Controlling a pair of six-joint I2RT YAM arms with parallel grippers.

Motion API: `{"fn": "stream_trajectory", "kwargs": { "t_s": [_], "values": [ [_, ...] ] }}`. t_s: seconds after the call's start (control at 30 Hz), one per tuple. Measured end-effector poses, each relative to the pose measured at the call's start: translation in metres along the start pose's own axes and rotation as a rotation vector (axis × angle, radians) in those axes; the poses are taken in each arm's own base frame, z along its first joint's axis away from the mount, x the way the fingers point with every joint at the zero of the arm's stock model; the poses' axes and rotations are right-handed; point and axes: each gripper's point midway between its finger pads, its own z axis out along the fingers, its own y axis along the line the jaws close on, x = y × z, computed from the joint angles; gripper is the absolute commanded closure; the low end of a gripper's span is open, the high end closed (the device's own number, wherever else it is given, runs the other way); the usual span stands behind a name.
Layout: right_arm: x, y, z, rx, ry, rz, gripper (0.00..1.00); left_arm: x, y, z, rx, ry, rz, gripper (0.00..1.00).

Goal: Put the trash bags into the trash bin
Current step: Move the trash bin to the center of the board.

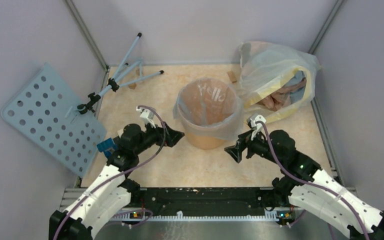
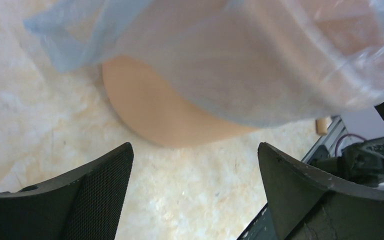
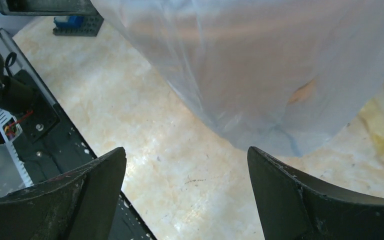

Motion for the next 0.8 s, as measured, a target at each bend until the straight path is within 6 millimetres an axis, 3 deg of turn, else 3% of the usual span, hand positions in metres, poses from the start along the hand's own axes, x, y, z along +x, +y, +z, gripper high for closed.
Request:
{"fn": "stream_trajectory", "kwargs": {
  "t_s": [0.13,0.3,0.57,0.8],
  "values": [
    [0.038,-0.006,0.016,-0.006,-0.005,0.049,0.09,0.040,0.011,-0.006,-0.004,0.046,-0.023,0.01],
    [0.054,-0.021,0.033,0.047,-0.040,0.073,0.09,0.070,0.016,-0.005,0.018,0.072,-0.022,0.01],
    [0.044,-0.047,0.059,0.163,-0.162,0.071,0.09,0.082,0.033,0.020,0.009,0.070,0.020,0.01],
    [0.048,-0.067,0.085,0.248,-0.150,0.007,0.09,0.072,0.048,0.053,-0.025,0.037,0.052,0.01]
  ]
}}
